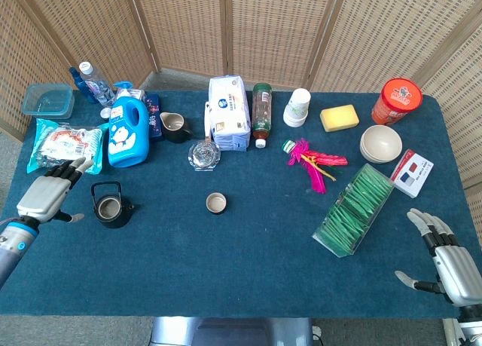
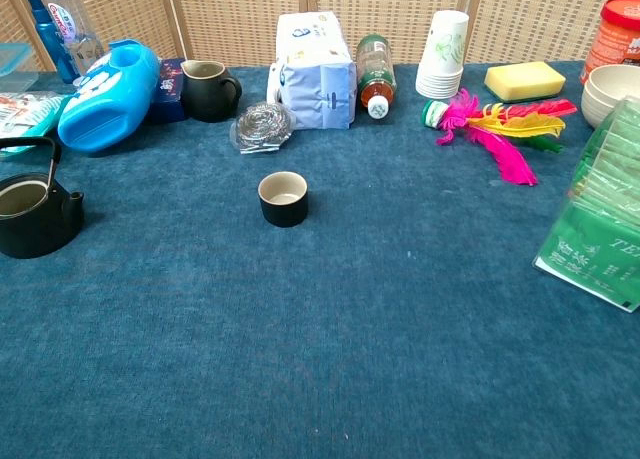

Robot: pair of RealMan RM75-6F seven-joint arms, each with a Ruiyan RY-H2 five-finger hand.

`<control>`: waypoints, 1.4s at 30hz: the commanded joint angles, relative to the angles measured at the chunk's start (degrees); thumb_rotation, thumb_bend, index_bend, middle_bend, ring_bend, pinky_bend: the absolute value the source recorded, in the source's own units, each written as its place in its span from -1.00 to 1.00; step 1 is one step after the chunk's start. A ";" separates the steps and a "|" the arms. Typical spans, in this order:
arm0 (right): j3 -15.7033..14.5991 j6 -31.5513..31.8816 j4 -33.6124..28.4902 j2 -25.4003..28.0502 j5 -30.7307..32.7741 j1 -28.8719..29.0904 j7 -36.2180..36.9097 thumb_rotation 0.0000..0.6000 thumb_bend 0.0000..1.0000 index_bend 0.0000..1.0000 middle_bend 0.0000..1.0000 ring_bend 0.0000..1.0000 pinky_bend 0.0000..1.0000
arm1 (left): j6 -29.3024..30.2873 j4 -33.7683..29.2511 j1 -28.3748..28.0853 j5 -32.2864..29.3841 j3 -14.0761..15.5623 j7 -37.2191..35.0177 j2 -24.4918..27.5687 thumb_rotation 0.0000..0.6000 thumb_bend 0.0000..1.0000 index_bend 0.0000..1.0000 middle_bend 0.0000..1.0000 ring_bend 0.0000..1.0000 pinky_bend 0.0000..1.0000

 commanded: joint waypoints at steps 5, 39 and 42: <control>0.08 -0.70 -0.17 -0.20 0.52 0.30 -0.51 1.00 -1.00 -1.00 -1.00 -1.00 -1.00 | -9.82 -1.84 -5.88 -11.42 -2.60 8.22 -1.01 1.00 -0.83 -1.00 -1.00 -1.00 -0.81; 0.11 -0.87 -0.10 -0.16 0.75 0.50 -0.07 1.00 -1.00 -1.00 -1.00 -1.00 -1.00 | -7.54 -2.74 -15.85 -36.57 0.17 31.38 -9.33 1.00 -0.56 -0.39 -0.18 -0.19 0.11; 0.11 -0.96 -0.02 -0.16 0.77 0.56 0.00 1.00 -1.00 -1.00 -1.00 -1.00 -1.00 | -6.71 -2.96 -15.67 -36.12 0.23 31.29 -9.21 1.00 -0.52 -0.30 -0.02 -0.09 0.13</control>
